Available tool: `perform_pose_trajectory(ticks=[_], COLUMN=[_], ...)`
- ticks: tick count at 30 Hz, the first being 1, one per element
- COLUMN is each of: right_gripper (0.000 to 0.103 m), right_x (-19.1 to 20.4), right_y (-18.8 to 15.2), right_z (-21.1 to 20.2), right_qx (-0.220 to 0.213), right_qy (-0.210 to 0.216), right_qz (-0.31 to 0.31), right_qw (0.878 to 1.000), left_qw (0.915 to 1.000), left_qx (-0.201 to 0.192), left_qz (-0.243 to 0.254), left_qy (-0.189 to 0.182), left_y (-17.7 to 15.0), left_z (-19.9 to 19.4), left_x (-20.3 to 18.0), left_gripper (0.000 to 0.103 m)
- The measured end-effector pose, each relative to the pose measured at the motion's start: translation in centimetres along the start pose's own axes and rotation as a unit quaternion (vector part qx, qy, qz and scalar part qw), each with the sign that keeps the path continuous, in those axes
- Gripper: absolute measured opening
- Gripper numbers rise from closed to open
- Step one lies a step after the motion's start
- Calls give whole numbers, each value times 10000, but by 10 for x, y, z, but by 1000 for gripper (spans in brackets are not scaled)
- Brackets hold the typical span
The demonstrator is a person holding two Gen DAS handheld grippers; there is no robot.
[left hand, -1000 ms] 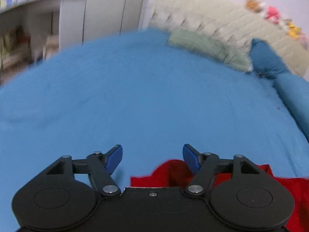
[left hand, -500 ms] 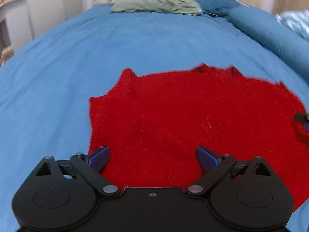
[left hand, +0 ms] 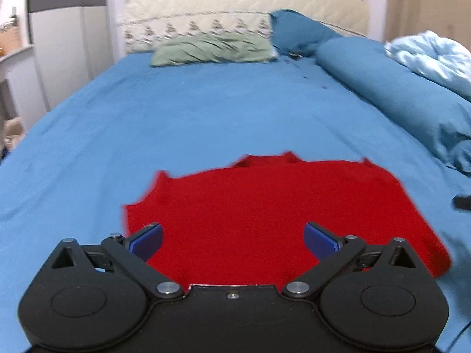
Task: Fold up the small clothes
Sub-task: 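Fold the hem toward the collar and open both grippers, then grasp the sweater edge with the right gripper and fold it over the body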
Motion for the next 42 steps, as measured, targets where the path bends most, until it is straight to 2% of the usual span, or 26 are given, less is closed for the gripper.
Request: perform_pose_trajectory(ticks=[4, 6, 13, 17, 20, 23, 24, 25, 27, 29, 33, 35, 38, 40, 42], right_gripper=[100, 99, 97, 96, 84, 60, 46, 37, 29, 27, 26, 26, 26, 25, 25], right_x=[1, 2, 11, 22, 28, 35, 37, 38, 38, 31, 32, 52, 110, 160, 225], right_y=[-23, -33, -62, -69, -72, -73, -72, -71, -65, -56, -21, 7, 45, 58, 56], right_z=[16, 27, 68, 77, 80, 78, 77, 77, 76, 74, 54, 41, 27, 25, 30], right_qx=[217, 278, 604, 515, 439, 414, 426, 445, 532, 664, 486, 313, 144, 258, 587], right_qy=[-90, -111, 14, -100, -69, 23, 58, 66, 42, 131, 766, 1218, 1821, 2297, 2786], right_qz=[-60, -66, -17, -303, -467, -637, -657, -654, -468, 109, 1298, 1601, 1316, 940, 238], right_qw=[9997, 9995, 9982, 9982, 9979, 9971, 9969, 9968, 9975, 9976, 9874, 9791, 9743, 9684, 9583], left_qw=[9991, 9984, 9941, 9930, 9929, 9926, 9925, 9924, 9920, 9913, 9888, 9882, 9899, 9914, 9915], left_qx=[365, 539, 1038, 1151, 1160, 1189, 1194, 1200, 1228, 1278, 1445, 1489, 1217, 1029, 971], left_qz=[4, -20, -319, -264, -245, -181, -174, -171, -186, -187, -241, -344, -625, -760, -845], left_qy=[-209, -136, -19, 57, 102, 163, 181, 195, 219, 259, 276, 61, -363, -282, -206], left_y=[-2, -7, -22, -29, -32, -35, -35, -35, -34, -33, -28, -24, -18, -20, -32], left_z=[33, 52, 85, 99, 103, 105, 107, 109, 111, 116, 120, 115, 85, 56, 29], left_x=[-39, -47, -41, -37, -36, -36, -36, -36, -35, -36, -34, -28, 2, 37, 73], left_gripper=[103, 103, 102, 103, 103, 103, 103, 103, 103, 103, 103, 102, 99, 101, 103])
Point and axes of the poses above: each gripper's, at about its wrist camera, not at the fingertips, and z roughly the way its jaws point, x to its left, y to its top, the point moved 4 cm from there along z, roughly the way its jaws point, and after that the axes turned 2 degrees about -y, right-handed, at the moved point
